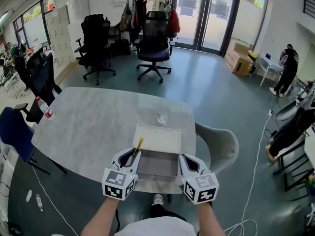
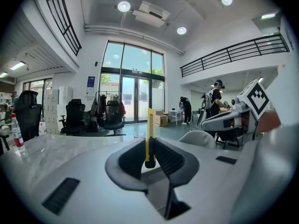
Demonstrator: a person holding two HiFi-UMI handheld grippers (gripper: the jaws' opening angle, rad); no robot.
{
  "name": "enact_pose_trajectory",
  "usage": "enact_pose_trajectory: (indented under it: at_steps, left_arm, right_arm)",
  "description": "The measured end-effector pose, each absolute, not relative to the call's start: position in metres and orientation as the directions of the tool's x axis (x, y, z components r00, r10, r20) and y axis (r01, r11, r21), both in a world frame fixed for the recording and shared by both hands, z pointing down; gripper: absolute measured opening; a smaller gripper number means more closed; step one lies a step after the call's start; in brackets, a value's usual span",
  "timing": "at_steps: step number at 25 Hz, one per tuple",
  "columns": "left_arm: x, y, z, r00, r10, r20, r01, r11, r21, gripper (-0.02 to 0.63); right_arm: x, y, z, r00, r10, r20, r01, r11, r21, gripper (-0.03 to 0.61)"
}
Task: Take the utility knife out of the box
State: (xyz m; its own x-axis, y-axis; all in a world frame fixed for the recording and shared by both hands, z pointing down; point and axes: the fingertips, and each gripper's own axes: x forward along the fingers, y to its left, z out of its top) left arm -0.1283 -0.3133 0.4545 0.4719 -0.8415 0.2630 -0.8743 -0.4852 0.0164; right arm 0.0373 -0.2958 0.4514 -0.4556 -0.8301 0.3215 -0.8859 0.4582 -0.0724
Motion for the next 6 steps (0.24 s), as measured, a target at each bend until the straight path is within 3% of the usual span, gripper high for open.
enact_pose_trajectory:
  at_steps: [6]
  left_arm:
    - [-0.1270,-0.3136,0.4518,0.473,-0.841,0.263,-0.874,-0.486,0.019,0.063]
  right_arm:
    - [0.0402,-0.2951,0.4484,-0.451,-0.832,0.323,-0.888,0.454,-0.072,0.005]
